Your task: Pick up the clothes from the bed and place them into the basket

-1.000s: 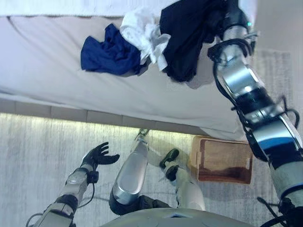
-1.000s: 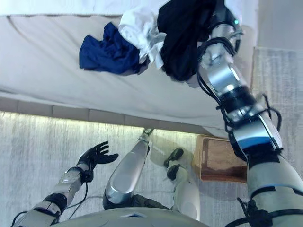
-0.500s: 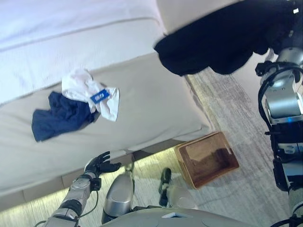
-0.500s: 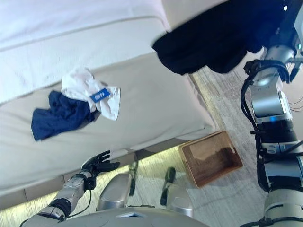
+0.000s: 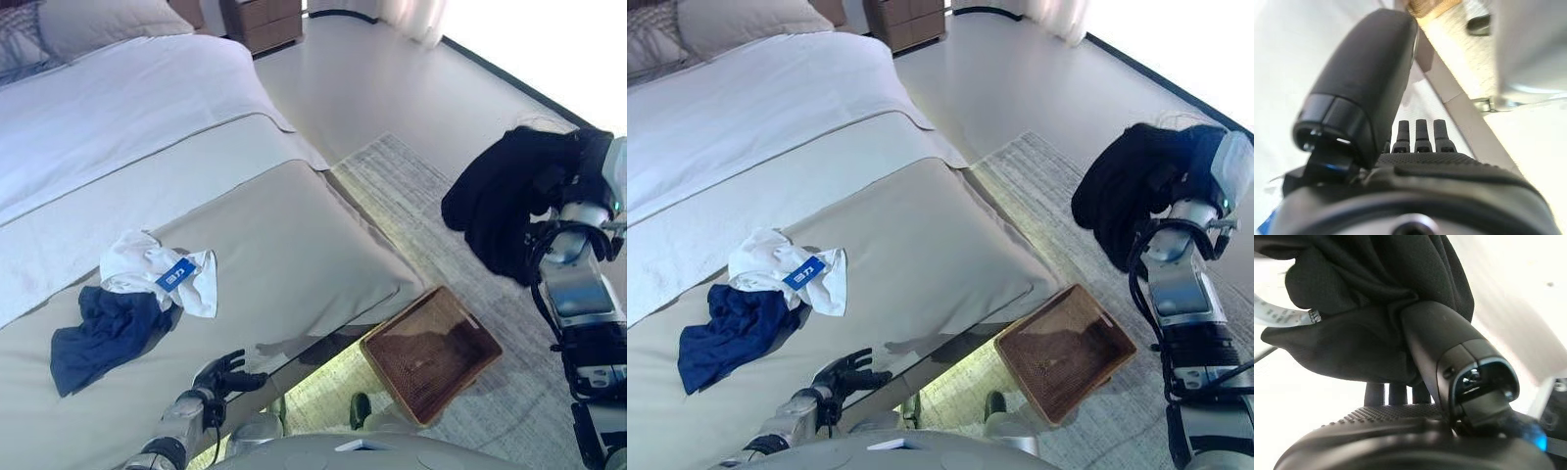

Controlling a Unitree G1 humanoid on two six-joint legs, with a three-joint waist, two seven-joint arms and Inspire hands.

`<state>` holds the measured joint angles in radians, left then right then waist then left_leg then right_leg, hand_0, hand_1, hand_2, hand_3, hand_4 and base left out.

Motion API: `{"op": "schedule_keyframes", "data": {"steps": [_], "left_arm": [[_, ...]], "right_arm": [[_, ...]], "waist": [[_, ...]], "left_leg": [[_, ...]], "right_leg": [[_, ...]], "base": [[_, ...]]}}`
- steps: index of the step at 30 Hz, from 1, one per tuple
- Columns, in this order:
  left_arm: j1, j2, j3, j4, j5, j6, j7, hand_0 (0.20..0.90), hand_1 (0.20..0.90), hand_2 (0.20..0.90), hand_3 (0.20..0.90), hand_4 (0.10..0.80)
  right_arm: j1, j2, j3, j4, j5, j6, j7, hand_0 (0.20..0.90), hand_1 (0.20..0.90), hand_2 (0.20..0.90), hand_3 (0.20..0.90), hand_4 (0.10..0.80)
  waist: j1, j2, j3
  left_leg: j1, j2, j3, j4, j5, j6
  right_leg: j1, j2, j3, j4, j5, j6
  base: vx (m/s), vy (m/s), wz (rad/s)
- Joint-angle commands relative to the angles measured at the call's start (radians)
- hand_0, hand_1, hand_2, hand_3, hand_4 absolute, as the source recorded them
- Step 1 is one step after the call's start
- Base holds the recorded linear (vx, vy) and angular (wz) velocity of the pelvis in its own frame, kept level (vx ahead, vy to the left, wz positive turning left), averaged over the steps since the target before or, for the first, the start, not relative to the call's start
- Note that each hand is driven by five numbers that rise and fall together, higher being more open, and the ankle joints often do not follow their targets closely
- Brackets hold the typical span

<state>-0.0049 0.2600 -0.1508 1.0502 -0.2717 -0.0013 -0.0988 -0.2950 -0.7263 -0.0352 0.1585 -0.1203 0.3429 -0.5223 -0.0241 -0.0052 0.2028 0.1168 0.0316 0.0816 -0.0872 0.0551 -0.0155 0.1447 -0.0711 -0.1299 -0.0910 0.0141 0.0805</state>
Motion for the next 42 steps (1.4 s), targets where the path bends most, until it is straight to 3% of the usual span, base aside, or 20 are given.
{"op": "schedule_keyframes", "data": {"steps": [1, 10, 11, 12, 13, 19, 27, 30, 31, 39, 42], "left_arm": [[-0.003, 0.055, 0.0, 0.065, 0.03, -0.019, -0.011, 0.9, 0.9, 0.9, 0.9, 0.8], [-0.056, 0.064, -0.057, 0.009, -0.037, -0.035, -0.017, 0.9, 0.9, 0.9, 0.9, 0.8], [-0.082, 0.064, -0.073, 0.001, -0.053, -0.039, -0.017, 0.9, 0.9, 0.9, 0.9, 0.8], [-0.101, 0.063, -0.085, -0.006, -0.065, -0.041, -0.014, 0.9, 0.9, 0.9, 0.9, 0.8], [-0.125, 0.059, -0.103, -0.014, -0.08, -0.045, -0.007, 0.9, 0.9, 0.9, 0.9, 0.8], [-0.219, 0.064, -0.16, -0.062, -0.138, -0.074, 0.012, 0.9, 0.9, 0.9, 0.9, 0.8], [-0.224, 0.095, -0.157, -0.117, -0.177, -0.071, -0.002, 0.9, 0.9, 0.9, 0.9, 0.8], [-0.215, 0.103, -0.148, -0.127, -0.176, -0.063, -0.014, 0.9, 0.9, 0.9, 0.9, 0.8], [-0.212, 0.11, -0.143, -0.123, -0.171, -0.061, -0.022, 0.9, 0.9, 0.9, 0.9, 0.8], [-0.22, 0.149, -0.127, -0.123, -0.159, -0.05, -0.039, 0.9, 0.9, 0.9, 0.9, 0.8], [-0.2, 0.153, -0.121, -0.138, -0.153, -0.038, -0.028, 0.9, 0.9, 0.9, 0.9, 0.8]], "right_arm": [[-0.047, -0.052, -0.06, 0.013, -0.063, -0.07, -0.001, 0.3, 0.3, 0.3, 0.2, 0.1], [-0.068, -0.035, 0.015, 0.279, -0.042, 0.02, 0.027, 0.3, 0.3, 0.3, 0.2, 0.1], [-0.104, -0.039, 0.048, 0.344, -0.046, 0.035, 0.034, 0.472, 0.472, 0.472, 0.4, 0.3], [-0.132, -0.049, 0.071, 0.396, -0.052, 0.043, 0.042, 0.799, 0.799, 0.799, 0.782, 0.682], [-0.171, -0.062, 0.103, 0.46, -0.041, 0.054, 0.054, 0.9, 0.9, 0.9, 0.9, 0.8], [-0.357, -0.099, 0.243, 0.706, -0.027, 0.078, 0.062, 0.9, 0.9, 0.9, 0.9, 0.8], [-0.43, -0.126, 0.304, 0.801, -0.069, 0.083, 0.12, 0.9, 0.9, 0.9, 0.9, 0.8], [-0.416, -0.134, 0.303, 0.829, -0.095, 0.074, 0.165, 0.9, 0.9, 0.9, 0.9, 0.8], [-0.409, -0.137, 0.306, 0.859, -0.125, 0.08, 0.226, 0.9, 0.9, 0.9, 0.9, 0.8], [-0.359, -0.147, 0.31, 0.919, -0.181, 0.043, 0.366, 0.9, 0.9, 0.9, 0.9, 0.8], [-0.331, -0.173, 0.287, 0.831, -0.112, -0.012, 0.322, 0.9, 0.9, 0.9, 0.9, 0.8]], "waist": [[0.016, -0.007, -0.098], [0.005, 0.044, -0.026], [0.005, 0.056, -0.003], [0.005, 0.065, 0.012], [0.005, 0.077, 0.032], [0.014, 0.128, 0.122], [0.018, 0.159, 0.163], [0.02, 0.154, 0.161], [0.022, 0.143, 0.159], [0.041, 0.081, 0.15], [0.049, 0.053, 0.139]], "left_leg": [[-0.01, -0.03, -0.002, 0.034, -0.099, 0.019], [-0.061, -0.033, -0.012, 0.043, -0.079, 0.009], [-0.083, -0.035, -0.014, 0.047, -0.073, 0.005], [-0.099, -0.036, -0.016, 0.05, -0.068, 0.002], [-0.118, -0.037, -0.018, 0.053, -0.061, -0.001], [-0.214, -0.038, -0.029, 0.066, -0.024, -0.012], [-0.257, -0.037, -0.024, 0.067, -0.004, -0.023], [-0.255, -0.037, -0.022, 0.064, -0.005, -0.024], [-0.252, -0.036, -0.019, 0.067, -0.008, -0.024], [-0.237, -0.025, -0.018, 0.072, -0.02, -0.018], [-0.218, -0.022, -0.024, 0.069, -0.023, -0.015]], "right_leg": [[-0.052, 0.016, -0.027, 0.103, -0.063, -0.042], [-0.116, 0.005, -0.028, 0.131, -0.059, -0.049], [-0.137, 0.001, -0.03, 0.136, -0.058, -0.051], [-0.153, -0.001, -0.03, 0.139, -0.057, -0.052], [-0.172, -0.003, -0.031, 0.142, -0.055, -0.054], [-0.258, -0.004, -0.036, 0.154, -0.044, -0.063], [-0.305, -0.003, -0.042, 0.16, -0.042, -0.066], [-0.304, -0.002, -0.044, 0.156, -0.041, -0.066], [-0.302, -0.001, -0.047, 0.156, -0.04, -0.066], [-0.284, 0.005, -0.063, 0.158, -0.037, -0.065], [-0.257, 0.007, -0.075, 0.15, -0.03, -0.06]], "base": [[-0.021, -0.075, -0.12], [-0.099, -0.061, -0.02], [-0.252, -0.01, 0.03], [-0.314, 0.011, 0.04], [-0.259, -0.002, 0.04], [-0.224, -0.054, 0.05], [-0.053, -0.015, 0.01], [0.013, -0.002, 0.01], [0.04, -0.01, 0.03], [0.033, -0.027, 0.04], [0.085, -0.004, 0.16]]}}
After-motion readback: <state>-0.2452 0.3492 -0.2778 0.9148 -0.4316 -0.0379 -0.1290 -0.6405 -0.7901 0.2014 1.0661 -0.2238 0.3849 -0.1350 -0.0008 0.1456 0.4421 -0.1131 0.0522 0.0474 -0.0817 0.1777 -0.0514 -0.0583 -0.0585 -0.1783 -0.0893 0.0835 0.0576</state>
